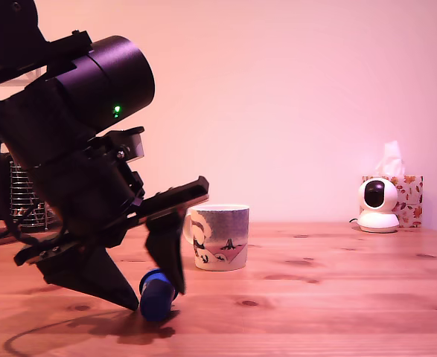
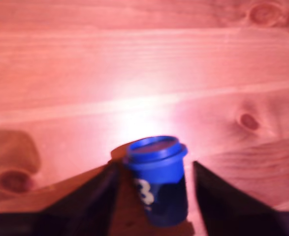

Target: Pick up the coffee capsules on the table and drop them inside the coffee cup

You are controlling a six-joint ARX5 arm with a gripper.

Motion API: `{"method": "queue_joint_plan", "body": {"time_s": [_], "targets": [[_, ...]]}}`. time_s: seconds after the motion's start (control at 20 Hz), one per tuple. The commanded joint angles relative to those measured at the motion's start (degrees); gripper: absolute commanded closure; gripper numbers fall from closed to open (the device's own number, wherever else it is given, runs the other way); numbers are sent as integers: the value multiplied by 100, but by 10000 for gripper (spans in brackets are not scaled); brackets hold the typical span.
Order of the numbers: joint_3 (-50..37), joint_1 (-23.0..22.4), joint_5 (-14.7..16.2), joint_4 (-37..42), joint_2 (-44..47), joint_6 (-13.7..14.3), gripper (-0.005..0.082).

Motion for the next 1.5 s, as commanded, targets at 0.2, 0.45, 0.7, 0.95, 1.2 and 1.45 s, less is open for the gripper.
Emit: {"method": "queue_joint_plan", "body": {"time_s": [0.2, 0.45, 0.7, 0.95, 1.2, 1.45], "targets": [[-225, -33, 68, -120, 175, 85, 625], [-225, -28, 63, -116, 175, 122, 625], [-223, -28, 63, 24, -90, 166, 625], [-223, -28, 61, 221, -706, 315, 625], [-214, -28, 61, 358, -1078, 319, 625], [-133, -28, 63, 433, -1108, 468, 625]]}}
